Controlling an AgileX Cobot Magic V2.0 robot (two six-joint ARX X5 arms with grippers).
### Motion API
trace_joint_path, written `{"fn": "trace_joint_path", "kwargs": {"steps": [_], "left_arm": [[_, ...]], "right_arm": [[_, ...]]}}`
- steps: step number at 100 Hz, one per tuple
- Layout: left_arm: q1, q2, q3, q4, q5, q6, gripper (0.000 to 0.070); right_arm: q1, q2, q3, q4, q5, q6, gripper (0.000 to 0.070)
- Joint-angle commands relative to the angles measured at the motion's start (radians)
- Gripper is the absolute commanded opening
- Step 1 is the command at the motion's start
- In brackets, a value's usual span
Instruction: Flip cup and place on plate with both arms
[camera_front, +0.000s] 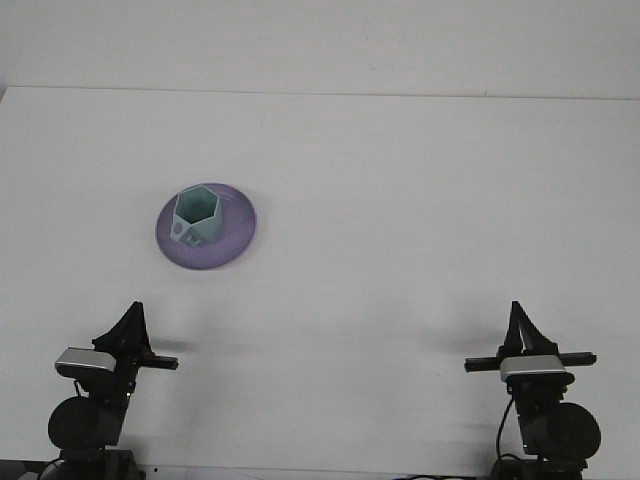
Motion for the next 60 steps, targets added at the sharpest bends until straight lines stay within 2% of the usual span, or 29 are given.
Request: {"fn": "trace_joint_path", "kwargs": {"steps": [1, 12, 21, 60], "left_arm": [[0.001, -0.001, -0.021, 0.010, 0.003, -0.006, 0.0014], [0.000, -0.001, -0.021, 0.010, 0.003, -0.006, 0.0014], [0.000, -0.001, -0.020, 0.010, 0.003, -0.006, 0.0014], [0.000, -0.001, -0.020, 0.010, 0.003, -0.006, 0.0014]], "right_arm": [[-0.011, -0.048, -0.054, 0.010, 0.000, -0.029, 0.0000], [-0.014, -0.086, -0.135, 0.026, 0.009, -0.041, 0.0000], [-0.016, -0.087, -0.134, -0.026, 0.006, -0.044, 0.0000], [-0.015, -0.087, -0.134, 0.077, 0.006, -0.045, 0.0000]]}}
